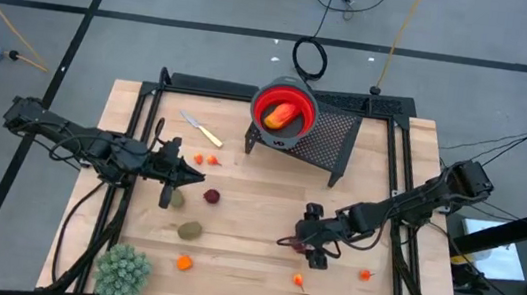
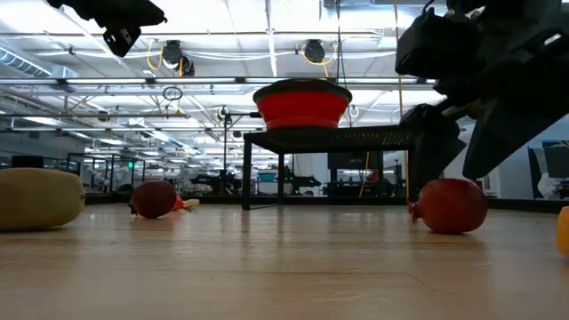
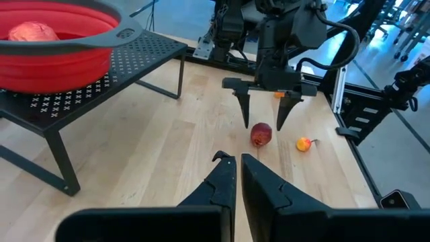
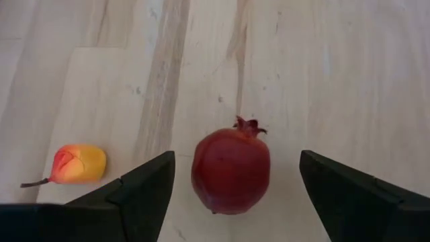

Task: Pick & Place Fruit
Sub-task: Put the right pomegranate into the strainer bowl on the shelf

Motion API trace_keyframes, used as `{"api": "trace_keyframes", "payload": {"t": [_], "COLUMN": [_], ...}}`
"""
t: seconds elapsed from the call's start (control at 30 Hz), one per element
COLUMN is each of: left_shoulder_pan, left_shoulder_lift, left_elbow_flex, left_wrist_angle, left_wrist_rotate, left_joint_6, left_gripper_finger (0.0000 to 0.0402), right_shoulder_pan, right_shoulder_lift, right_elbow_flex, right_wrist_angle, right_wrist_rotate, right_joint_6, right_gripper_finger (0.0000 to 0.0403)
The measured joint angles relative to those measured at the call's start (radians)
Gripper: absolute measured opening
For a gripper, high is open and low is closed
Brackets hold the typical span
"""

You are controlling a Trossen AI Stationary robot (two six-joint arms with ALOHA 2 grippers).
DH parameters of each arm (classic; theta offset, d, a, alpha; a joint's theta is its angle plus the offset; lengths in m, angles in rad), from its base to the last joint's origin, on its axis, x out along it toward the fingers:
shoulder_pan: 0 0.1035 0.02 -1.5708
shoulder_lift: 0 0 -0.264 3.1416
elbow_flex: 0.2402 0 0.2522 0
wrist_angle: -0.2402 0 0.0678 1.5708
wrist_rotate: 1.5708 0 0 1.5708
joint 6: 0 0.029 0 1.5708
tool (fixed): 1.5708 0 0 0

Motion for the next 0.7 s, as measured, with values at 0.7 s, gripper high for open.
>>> {"api": "trace_keyframes", "payload": {"t": [0.7], "left_shoulder_pan": [0.0], "left_shoulder_lift": [0.0], "left_elbow_flex": [0.0], "left_wrist_angle": [0.0], "left_wrist_rotate": [0.0], "left_joint_6": [-0.001], "left_gripper_finger": [0.0021], "right_shoulder_pan": [0.0], "right_shoulder_lift": [0.118], "right_elbow_flex": [-0.027], "right_wrist_angle": [0.141], "right_wrist_rotate": [-0.041], "right_joint_6": [0.038], "right_gripper_finger": [0.031]}}
